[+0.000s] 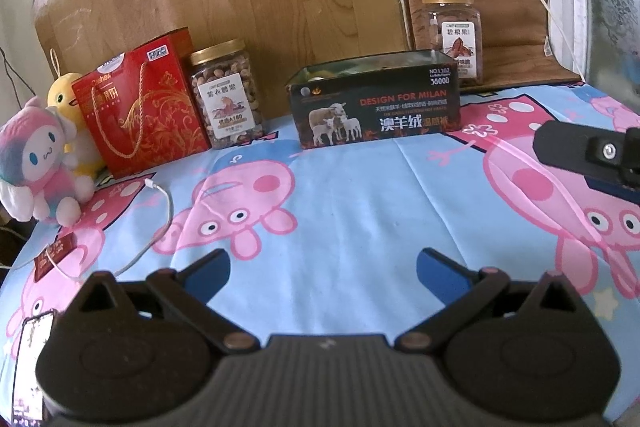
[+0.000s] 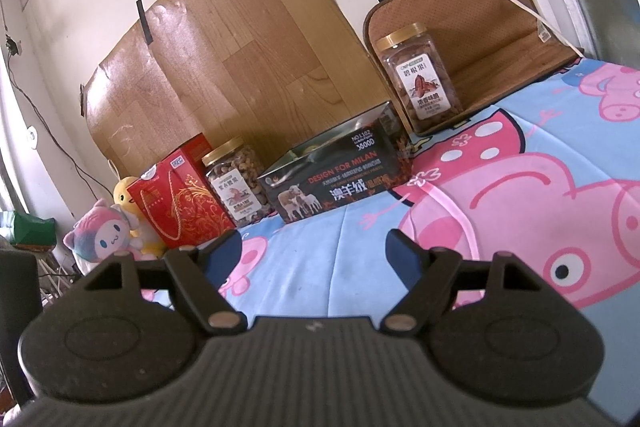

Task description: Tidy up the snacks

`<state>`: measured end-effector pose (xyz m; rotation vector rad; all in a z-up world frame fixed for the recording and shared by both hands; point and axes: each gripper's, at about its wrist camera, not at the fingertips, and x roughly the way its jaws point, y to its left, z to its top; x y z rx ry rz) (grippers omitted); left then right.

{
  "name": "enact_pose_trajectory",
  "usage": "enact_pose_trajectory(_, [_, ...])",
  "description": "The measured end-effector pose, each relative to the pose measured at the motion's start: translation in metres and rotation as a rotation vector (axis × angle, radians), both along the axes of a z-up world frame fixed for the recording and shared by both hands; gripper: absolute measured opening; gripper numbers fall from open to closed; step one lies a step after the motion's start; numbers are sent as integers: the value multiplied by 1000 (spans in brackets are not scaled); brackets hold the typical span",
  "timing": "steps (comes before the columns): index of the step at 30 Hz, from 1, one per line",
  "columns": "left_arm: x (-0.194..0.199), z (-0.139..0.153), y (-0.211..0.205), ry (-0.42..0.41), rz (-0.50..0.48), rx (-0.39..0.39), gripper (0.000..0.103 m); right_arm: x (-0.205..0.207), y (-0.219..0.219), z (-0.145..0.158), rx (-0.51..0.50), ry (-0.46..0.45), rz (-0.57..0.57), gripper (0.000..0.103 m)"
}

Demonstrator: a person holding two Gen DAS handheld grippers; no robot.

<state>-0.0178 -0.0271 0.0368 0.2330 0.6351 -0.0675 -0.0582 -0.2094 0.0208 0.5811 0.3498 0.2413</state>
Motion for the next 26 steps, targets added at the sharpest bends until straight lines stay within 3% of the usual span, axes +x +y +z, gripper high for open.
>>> enact_pose_trajectory(18, [1,0,2,8,8,-10,103,0,0,0,1,1,0,81])
enact_pose_trajectory(26, [0,-1,1,13,-34,-46,103,0,0,-1,0,1,-2,81])
